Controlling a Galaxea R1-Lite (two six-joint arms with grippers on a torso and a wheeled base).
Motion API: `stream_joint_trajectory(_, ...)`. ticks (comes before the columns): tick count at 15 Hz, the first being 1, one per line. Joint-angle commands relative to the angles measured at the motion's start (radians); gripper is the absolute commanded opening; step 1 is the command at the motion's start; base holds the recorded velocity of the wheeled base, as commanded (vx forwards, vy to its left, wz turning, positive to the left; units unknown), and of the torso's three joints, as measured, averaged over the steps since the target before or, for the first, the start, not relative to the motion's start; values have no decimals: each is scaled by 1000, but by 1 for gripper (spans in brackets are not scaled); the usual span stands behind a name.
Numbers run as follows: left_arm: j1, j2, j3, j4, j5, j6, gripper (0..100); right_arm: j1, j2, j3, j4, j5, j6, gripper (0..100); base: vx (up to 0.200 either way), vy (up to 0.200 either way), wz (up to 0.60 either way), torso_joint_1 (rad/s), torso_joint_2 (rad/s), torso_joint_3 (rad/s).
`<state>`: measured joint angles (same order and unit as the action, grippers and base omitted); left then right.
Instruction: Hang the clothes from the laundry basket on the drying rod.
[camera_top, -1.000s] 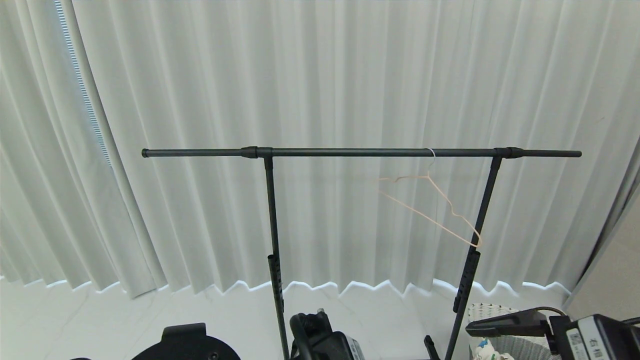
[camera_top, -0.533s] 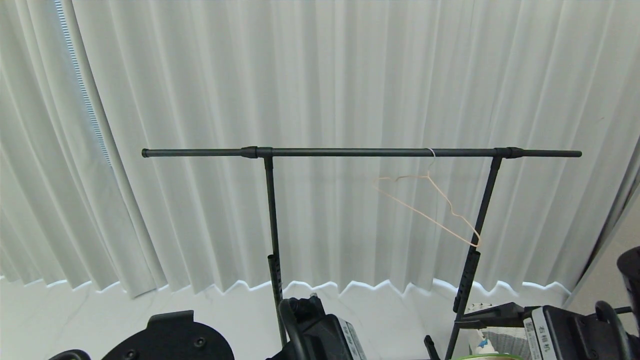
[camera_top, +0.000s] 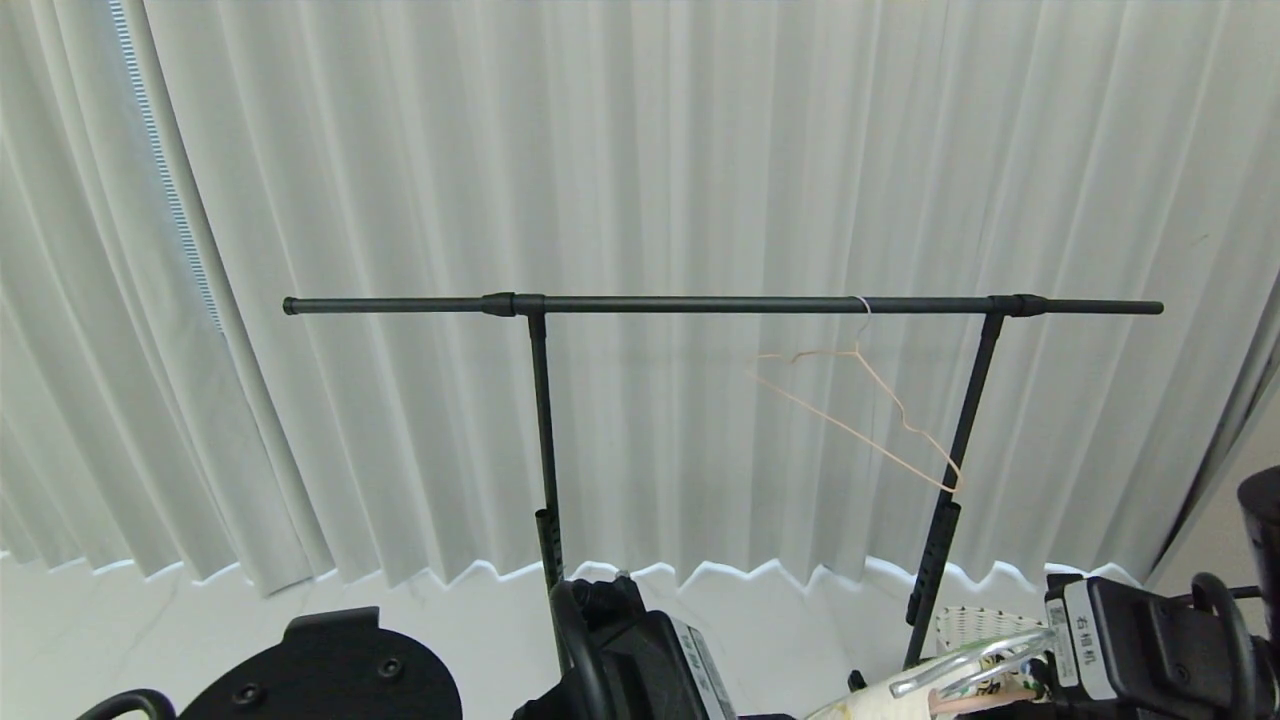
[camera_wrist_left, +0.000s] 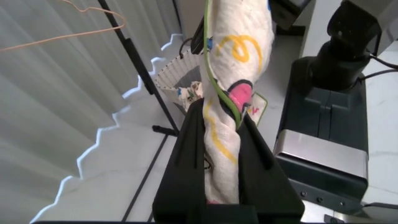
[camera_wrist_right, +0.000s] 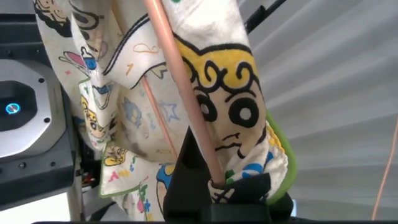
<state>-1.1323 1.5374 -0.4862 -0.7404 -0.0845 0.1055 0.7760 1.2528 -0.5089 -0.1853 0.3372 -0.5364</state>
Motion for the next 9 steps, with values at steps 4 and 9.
stream_joint_trajectory(4, 0, 3, 0, 1, 6, 2, 100, 2, -61, 3, 0, 5, -80, 0, 0, 0, 0, 0, 0, 0)
stream_joint_trajectory(9, 32, 7, 6, 1, 68, -1, 100, -1, -125, 4, 10, 25, -191, 0, 0, 0, 0, 0, 0, 0)
